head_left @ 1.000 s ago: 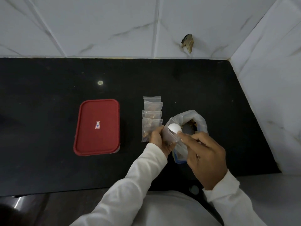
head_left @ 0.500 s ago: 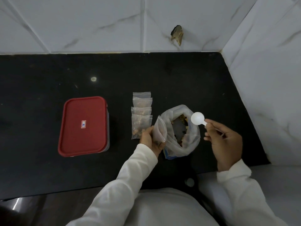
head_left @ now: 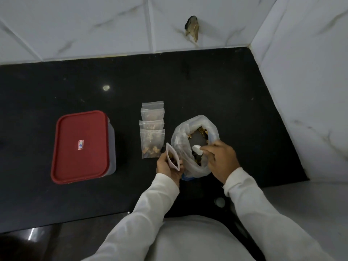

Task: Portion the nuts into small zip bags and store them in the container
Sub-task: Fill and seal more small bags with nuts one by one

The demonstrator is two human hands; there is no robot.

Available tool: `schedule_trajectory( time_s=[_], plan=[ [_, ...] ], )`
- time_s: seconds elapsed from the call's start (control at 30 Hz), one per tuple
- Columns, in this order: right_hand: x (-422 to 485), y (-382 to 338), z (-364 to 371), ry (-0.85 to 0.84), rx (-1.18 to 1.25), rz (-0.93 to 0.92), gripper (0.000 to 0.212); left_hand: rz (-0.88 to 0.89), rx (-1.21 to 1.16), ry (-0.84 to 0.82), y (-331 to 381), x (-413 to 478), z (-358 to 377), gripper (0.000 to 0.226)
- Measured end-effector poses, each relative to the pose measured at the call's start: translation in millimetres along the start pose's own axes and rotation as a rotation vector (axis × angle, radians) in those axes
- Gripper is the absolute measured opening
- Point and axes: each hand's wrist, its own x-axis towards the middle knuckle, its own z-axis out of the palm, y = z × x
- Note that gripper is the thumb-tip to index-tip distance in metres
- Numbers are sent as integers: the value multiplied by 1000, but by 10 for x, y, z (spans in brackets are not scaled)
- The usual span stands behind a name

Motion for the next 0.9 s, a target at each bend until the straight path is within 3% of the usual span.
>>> schedule_trajectory(
  time_s=[0.1,0.23,0.47,0.6,0.8,0.9],
  plan=[
    [-66,23,23,-13,61,4,18,14,-26,29,-21,2,25,20],
    [-65,32,20,-47,170,50,15,59,-19,47,-55,-25,86,43],
    [132,-8,-52,-263,379,390,20,90,28,62,-67,-41,149,47],
    [129,22,-22,-262,589,569,25,53,18,81,-2,-74,154,46],
    [62,29,-201,-192,794,617,26,38,9,70,87,-141,123,36],
    [13,68,-288,-161,872,662,22,24,17,68,109,-145,123,44]
  ],
)
